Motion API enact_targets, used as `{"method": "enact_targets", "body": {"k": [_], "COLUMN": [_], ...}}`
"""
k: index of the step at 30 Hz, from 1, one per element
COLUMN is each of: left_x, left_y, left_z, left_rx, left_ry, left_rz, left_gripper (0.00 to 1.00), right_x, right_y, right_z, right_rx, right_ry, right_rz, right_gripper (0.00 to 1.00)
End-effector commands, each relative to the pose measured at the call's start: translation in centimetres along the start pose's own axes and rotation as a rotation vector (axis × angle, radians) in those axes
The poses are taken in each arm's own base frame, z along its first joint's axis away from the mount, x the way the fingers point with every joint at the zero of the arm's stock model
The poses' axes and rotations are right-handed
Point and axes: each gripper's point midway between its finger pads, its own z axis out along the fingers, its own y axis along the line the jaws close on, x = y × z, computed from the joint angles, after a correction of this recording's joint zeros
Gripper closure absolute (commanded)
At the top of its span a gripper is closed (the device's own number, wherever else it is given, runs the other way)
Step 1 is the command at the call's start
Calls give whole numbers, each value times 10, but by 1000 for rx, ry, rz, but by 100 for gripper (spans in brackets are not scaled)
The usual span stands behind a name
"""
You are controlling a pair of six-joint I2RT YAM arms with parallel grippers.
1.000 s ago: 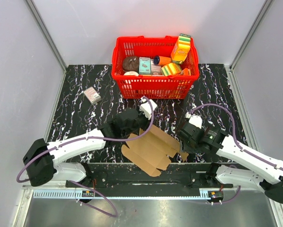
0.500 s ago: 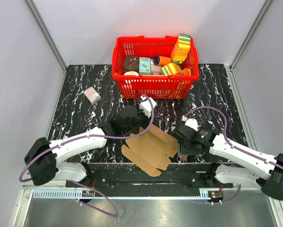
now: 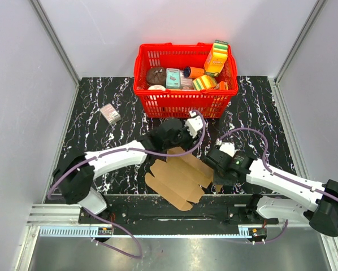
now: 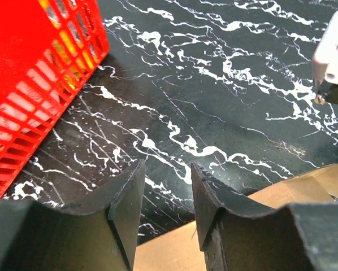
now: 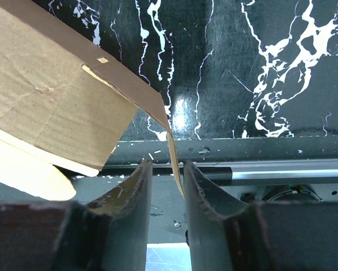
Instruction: Fold the paper box
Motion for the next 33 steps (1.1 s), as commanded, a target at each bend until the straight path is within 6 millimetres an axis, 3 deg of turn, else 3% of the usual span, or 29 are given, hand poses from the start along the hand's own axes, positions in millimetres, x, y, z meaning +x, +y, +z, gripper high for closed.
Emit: {"method": "enact_targets", "body": {"k": [1, 6, 14, 33], "left_x": [-9, 16, 31, 66], "left_y": [-9, -14, -15, 3], "left_z": [18, 34, 37, 43], "left_rx": [80, 111, 125, 108], "left_ry": [-6, 72, 118, 202], "left_rz": [40, 45, 38, 17], "left_gripper": [57, 58, 59, 60], "right_x": [-2, -1, -5, -51], "right_y": [5, 8, 13, 13], "right_z": [5, 7, 9, 11], "right_rx": [-3, -24, -54, 34], "right_ry": [-3, -2, -33, -209], "right_rz": [31, 44, 62, -38], "right_gripper": [68, 76, 96, 100]}}
